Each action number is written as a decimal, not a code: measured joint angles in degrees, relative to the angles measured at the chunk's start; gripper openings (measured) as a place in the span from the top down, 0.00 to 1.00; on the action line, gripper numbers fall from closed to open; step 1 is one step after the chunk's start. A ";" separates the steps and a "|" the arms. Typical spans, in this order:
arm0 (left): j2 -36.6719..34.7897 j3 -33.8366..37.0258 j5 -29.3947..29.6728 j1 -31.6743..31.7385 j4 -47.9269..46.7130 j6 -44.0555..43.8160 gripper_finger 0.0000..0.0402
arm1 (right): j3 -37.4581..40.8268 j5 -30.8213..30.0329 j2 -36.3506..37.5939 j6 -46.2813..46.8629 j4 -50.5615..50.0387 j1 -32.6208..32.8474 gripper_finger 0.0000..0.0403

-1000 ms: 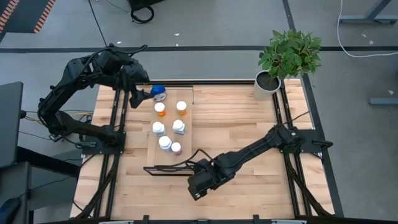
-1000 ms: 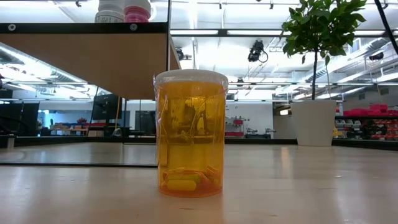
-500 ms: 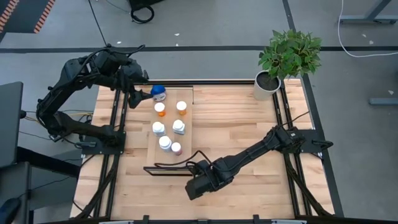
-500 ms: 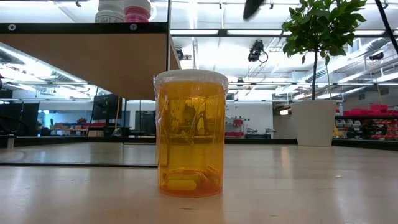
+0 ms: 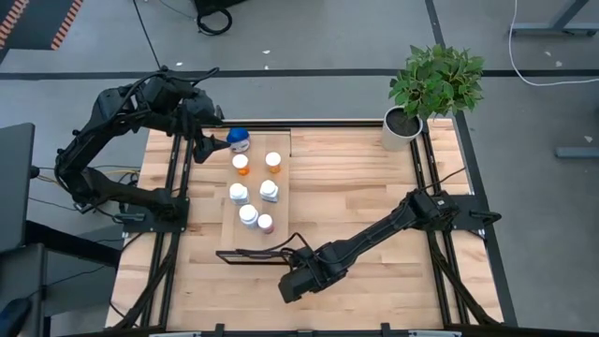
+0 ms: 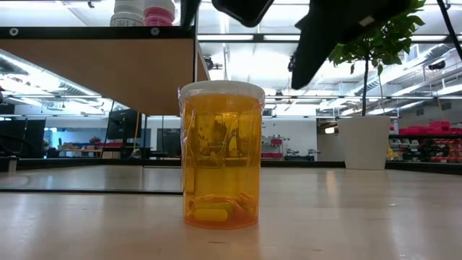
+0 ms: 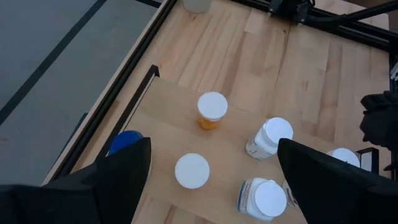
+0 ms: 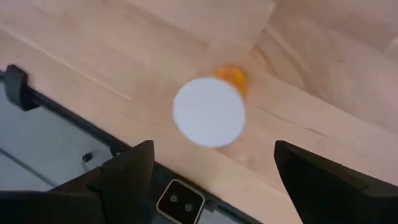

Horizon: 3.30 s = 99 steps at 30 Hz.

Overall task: Pick and place medicine bottles onto shelf by color
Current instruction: Put the orange pill bottle on the shelf

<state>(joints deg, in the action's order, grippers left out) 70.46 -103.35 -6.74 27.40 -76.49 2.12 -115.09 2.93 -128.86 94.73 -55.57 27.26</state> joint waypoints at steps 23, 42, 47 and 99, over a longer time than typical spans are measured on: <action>0.00 0.00 -0.01 0.00 -2.30 -0.21 0.12 | 0.11 -3.90 0.00 -2.08 1.62 -1.00 0.16; 0.00 0.00 -0.01 0.00 -2.29 -1.52 0.12 | -0.30 -16.73 0.02 -51.18 5.16 7.66 0.16; 0.00 0.00 -0.01 0.00 -3.29 -1.89 0.12 | -0.30 -21.82 0.02 -54.47 5.03 7.33 0.16; 0.00 0.00 0.02 0.00 -3.05 -2.98 0.12 | 9.55 -20.40 0.07 -56.86 13.85 5.36 0.30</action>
<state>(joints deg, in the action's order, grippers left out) 70.46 -103.35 -6.72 27.40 -79.54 -0.86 -105.54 -17.47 -128.79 37.87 -41.72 32.62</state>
